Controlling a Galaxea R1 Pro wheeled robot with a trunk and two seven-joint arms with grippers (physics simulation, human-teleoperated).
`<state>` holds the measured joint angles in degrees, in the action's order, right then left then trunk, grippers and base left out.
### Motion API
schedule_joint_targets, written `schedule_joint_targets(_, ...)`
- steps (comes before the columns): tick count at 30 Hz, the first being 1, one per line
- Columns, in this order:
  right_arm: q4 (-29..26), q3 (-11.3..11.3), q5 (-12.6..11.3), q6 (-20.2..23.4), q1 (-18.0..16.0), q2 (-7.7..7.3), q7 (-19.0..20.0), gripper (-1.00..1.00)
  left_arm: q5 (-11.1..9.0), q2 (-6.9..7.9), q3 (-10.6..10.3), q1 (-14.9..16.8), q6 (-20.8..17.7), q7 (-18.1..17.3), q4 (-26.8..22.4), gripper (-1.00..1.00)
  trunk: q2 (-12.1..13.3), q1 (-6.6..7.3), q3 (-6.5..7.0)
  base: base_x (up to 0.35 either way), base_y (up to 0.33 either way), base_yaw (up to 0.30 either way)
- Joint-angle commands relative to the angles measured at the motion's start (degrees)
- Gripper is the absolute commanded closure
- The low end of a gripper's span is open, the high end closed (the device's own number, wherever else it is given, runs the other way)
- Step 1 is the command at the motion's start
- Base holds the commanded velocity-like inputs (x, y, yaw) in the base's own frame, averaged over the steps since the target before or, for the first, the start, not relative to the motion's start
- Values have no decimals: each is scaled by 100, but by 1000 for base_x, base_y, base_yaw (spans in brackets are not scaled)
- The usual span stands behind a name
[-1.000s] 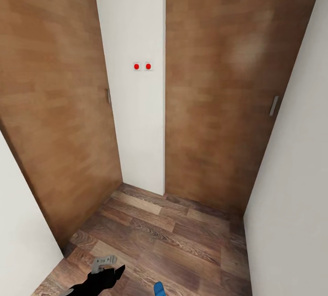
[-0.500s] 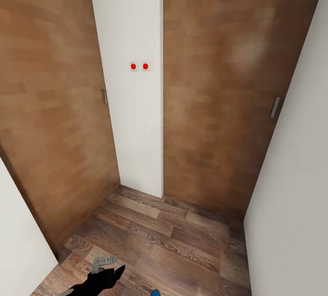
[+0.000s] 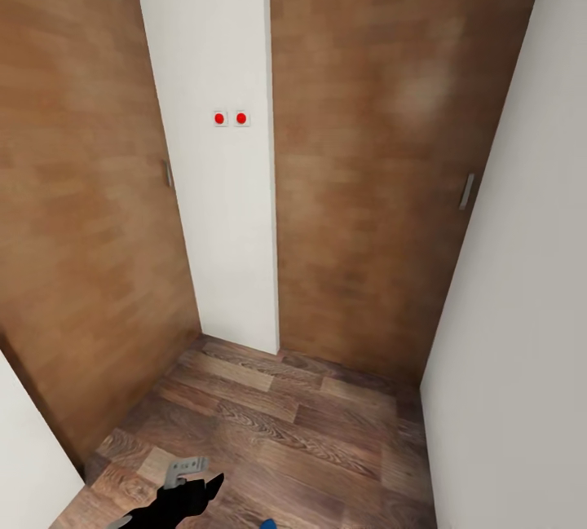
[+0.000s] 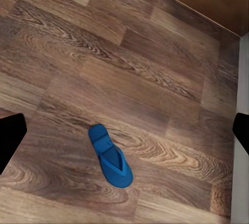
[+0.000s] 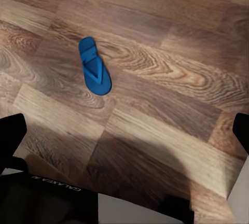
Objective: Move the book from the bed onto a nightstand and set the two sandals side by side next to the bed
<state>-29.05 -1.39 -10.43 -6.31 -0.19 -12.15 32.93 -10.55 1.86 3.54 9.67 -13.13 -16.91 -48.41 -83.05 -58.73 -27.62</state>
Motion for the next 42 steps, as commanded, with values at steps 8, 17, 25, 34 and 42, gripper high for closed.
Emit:
schedule_joint_targets(8,4,-28,-73,1,3,-209,30,-100,-61,-1,15,0,-58,-23,-10,-100,-3,0,-6,0,0,-48)
schedule_joint_targets(17,4,-28,-73,5,3,-209,30,-100,-61,-1,10,0,-58,-23,-10,-100,-3,0,-6,0,0,-3)
schedule_joint_targets(25,3,-28,-73,5,1,-209,30,-100,-61,-1,6,0,-58,-23,-10,-100,-3,0,-6,0,0,0)
schedule_joint_targets(34,3,-28,-73,4,2,-209,30,-100,-61,-1,8,0,-58,-23,-10,-100,-3,0,-6,-4,0,0)
schedule_joint_targets(42,1,-28,-73,5,2,-209,30,-100,-61,-1,10,0,-58,-23,-10,-100,-3,0,-6,-216,0,0)
